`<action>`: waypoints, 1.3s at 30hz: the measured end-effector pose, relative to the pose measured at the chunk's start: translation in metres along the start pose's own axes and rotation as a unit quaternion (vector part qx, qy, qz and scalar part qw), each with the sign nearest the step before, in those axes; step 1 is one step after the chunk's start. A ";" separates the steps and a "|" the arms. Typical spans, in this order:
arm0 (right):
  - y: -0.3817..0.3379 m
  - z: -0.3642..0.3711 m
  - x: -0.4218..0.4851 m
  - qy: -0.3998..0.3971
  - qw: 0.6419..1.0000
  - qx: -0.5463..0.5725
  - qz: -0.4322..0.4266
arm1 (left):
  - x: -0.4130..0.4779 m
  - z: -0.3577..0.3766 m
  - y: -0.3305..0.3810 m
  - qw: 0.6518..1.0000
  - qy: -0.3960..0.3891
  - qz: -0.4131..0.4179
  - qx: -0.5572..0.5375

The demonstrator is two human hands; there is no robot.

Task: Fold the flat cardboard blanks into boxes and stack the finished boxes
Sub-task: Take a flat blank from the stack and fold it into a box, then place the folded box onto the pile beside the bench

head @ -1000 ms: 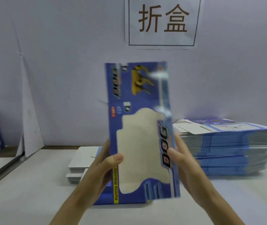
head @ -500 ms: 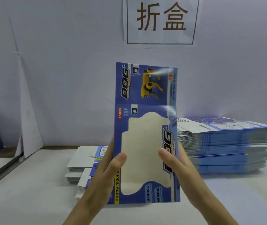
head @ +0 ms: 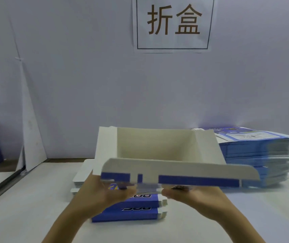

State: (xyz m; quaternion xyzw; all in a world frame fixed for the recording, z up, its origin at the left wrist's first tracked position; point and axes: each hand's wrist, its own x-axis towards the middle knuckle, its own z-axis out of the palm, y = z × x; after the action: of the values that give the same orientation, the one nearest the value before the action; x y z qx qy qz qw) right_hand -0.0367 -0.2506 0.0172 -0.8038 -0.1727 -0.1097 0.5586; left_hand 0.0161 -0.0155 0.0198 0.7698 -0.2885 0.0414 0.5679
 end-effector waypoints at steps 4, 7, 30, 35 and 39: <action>0.005 0.002 0.007 0.028 0.995 0.095 0.004 | 0.008 0.002 0.002 0.992 0.014 -0.008 -0.129; 0.005 0.002 0.009 -0.015 0.993 0.118 0.008 | 0.011 0.010 0.003 0.973 0.042 -0.064 -0.218; 0.057 0.014 0.041 0.062 0.960 0.169 0.216 | 0.036 -0.196 -0.005 0.733 0.535 0.072 -0.414; 0.052 0.021 0.037 0.029 0.967 0.130 0.219 | 0.051 -0.142 -0.024 0.910 0.373 -0.003 -0.183; 0.049 0.026 0.026 0.024 0.977 0.067 0.202 | 0.038 -0.037 -0.074 0.985 -0.033 -0.130 0.110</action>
State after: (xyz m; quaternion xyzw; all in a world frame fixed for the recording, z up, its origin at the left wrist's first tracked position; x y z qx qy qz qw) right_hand 0.0061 -0.2376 -0.0243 -0.7801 -0.0005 -0.0018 0.6256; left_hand 0.0931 0.0165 -0.0153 0.8594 -0.1978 -0.0269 0.4708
